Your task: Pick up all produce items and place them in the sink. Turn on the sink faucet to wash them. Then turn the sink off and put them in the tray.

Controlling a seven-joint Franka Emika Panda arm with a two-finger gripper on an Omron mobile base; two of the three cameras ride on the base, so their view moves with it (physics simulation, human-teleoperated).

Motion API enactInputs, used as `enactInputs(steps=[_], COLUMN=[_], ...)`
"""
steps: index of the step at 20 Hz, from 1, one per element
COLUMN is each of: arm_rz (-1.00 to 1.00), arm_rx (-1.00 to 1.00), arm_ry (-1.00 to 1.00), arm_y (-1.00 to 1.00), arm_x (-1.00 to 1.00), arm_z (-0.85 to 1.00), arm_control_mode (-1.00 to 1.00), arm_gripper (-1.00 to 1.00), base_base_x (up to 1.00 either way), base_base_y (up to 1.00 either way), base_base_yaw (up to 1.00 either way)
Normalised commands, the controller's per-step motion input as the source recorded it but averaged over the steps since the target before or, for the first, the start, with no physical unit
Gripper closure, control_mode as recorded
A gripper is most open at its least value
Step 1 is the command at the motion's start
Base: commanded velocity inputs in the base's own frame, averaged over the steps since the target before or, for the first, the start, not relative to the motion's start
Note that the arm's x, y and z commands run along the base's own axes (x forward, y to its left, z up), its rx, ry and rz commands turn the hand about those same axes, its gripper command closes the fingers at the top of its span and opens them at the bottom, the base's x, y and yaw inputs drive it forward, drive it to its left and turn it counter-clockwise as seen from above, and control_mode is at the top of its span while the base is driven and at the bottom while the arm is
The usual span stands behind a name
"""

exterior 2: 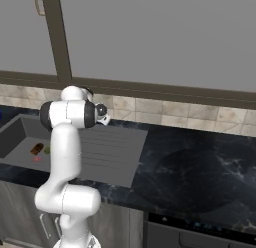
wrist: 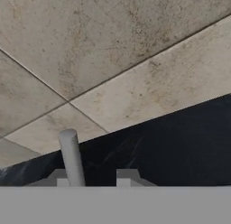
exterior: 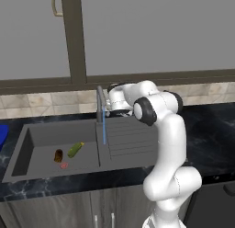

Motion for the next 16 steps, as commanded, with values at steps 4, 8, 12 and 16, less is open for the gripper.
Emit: enactInputs(steps=[4, 8, 12, 16], arm_rz=[-0.05, -0.01, 0.0, 0.0], arm_rx=[0.03, 0.0, 0.02, 0.06], arm_ry=[0.0, 0.0, 0.0, 0.0], arm_y=[-0.13, 0.0, -0.4, -0.73], arm_x=[0.0, 0.0, -0.06, -0.31], arm_z=[0.01, 0.14, 0.37, 0.39], arm_control_mode=[-1.0, -1.0, -1.0, -1.0], arm_gripper=[1.0, -1.0, -1.0, -1.0], base_base_x=[0.0, 0.0, 0.0, 0.0], base_base_y=[0.0, 0.0, 0.0, 0.0], base_base_yaw=[0.0, 0.0, 0.0, 0.0])
